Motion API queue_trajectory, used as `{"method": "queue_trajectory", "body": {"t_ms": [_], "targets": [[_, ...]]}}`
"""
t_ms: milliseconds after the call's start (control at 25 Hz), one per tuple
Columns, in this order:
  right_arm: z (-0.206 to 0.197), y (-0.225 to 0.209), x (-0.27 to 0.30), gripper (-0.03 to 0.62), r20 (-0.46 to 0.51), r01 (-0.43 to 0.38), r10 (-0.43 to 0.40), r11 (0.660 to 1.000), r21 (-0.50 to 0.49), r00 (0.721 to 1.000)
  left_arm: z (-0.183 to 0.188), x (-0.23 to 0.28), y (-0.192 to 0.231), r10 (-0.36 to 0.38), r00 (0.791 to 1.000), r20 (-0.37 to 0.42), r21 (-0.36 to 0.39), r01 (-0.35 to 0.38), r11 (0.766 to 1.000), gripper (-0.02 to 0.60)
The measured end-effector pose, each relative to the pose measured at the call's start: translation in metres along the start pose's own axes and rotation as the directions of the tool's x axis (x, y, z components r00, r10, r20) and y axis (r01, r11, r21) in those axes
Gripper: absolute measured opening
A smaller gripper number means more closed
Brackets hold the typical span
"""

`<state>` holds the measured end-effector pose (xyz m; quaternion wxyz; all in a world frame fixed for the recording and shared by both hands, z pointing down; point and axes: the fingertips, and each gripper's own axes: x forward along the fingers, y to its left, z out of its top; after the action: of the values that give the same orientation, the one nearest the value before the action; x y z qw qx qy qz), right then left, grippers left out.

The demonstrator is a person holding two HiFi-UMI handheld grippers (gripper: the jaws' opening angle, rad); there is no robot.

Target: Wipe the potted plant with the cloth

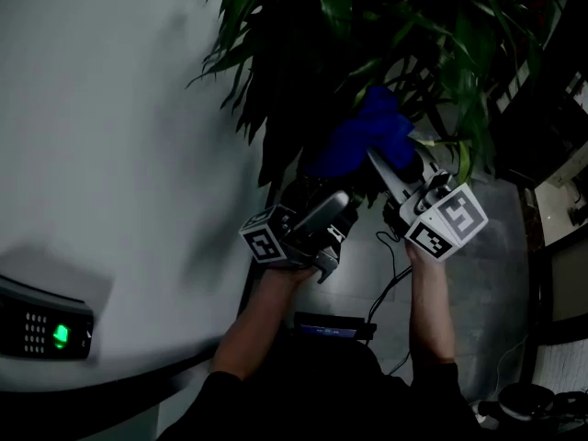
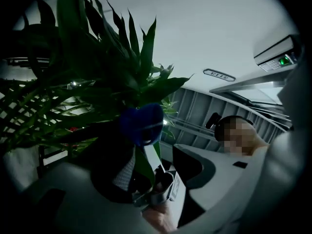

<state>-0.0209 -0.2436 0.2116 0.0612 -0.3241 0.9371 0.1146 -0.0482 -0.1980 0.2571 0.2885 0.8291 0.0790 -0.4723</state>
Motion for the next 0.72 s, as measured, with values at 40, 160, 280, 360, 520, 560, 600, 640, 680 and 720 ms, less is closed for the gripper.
{"method": "queue_trajectory", "body": {"t_ms": [40, 160, 280, 360, 520, 560, 600, 640, 680, 720], "targets": [[-0.006, 0.002, -0.002, 0.08, -0.002, -0.007, 0.007, 1.0, 0.024, 1.0, 0.0, 0.001, 0.0, -0.004, 1.0, 0.007, -0.003, 0.004, 1.0, 0.239], [-0.021, 0.012, -0.008, 0.08, 0.0, -0.019, 0.019, 0.995, 0.093, 1.0, -0.002, 0.002, -0.003, -0.009, 1.0, 0.006, 0.009, 0.009, 1.0, 0.239], [-0.028, 0.018, -0.018, 0.08, 0.025, -0.03, 0.026, 0.983, 0.181, 0.999, -0.007, -0.002, -0.004, -0.008, 1.0, -0.003, 0.022, 0.008, 1.0, 0.24], [-0.031, 0.021, -0.025, 0.08, 0.051, -0.04, 0.028, 0.967, 0.251, 0.998, -0.01, -0.006, -0.005, -0.025, 1.0, 0.005, 0.009, 0.025, 1.0, 0.239], [-0.037, 0.024, -0.037, 0.078, 0.076, -0.055, 0.031, 0.939, 0.34, 0.997, -0.019, -0.013, -0.006, -0.052, 0.998, 0.024, -0.043, 0.053, 0.998, 0.239], [-0.034, 0.024, -0.038, 0.078, 0.074, -0.053, 0.031, 0.945, 0.322, 0.997, -0.019, -0.016, -0.003, -0.051, 0.998, 0.038, -0.053, 0.053, 0.997, 0.239], [-0.026, 0.023, -0.039, 0.078, 0.079, -0.05, 0.028, 0.956, 0.29, 0.997, -0.017, -0.019, -0.001, -0.046, 0.998, 0.052, -0.058, 0.049, 0.997, 0.239], [-0.013, 0.022, -0.041, 0.078, 0.092, -0.042, 0.02, 0.969, 0.244, 0.996, -0.014, -0.02, 0.001, -0.037, 0.997, 0.065, -0.057, 0.041, 0.998, 0.239], [0.003, 0.02, -0.043, 0.078, 0.109, -0.027, 0.007, 0.982, 0.185, 0.994, -0.011, -0.022, 0.003, -0.024, 0.997, 0.074, -0.051, 0.027, 0.998, 0.241], [0.02, 0.017, -0.045, 0.078, 0.127, -0.004, -0.011, 0.993, 0.116, 0.992, -0.008, -0.022, 0.005, -0.007, 0.997, 0.083, -0.042, 0.011, 0.999, 0.244]]}}
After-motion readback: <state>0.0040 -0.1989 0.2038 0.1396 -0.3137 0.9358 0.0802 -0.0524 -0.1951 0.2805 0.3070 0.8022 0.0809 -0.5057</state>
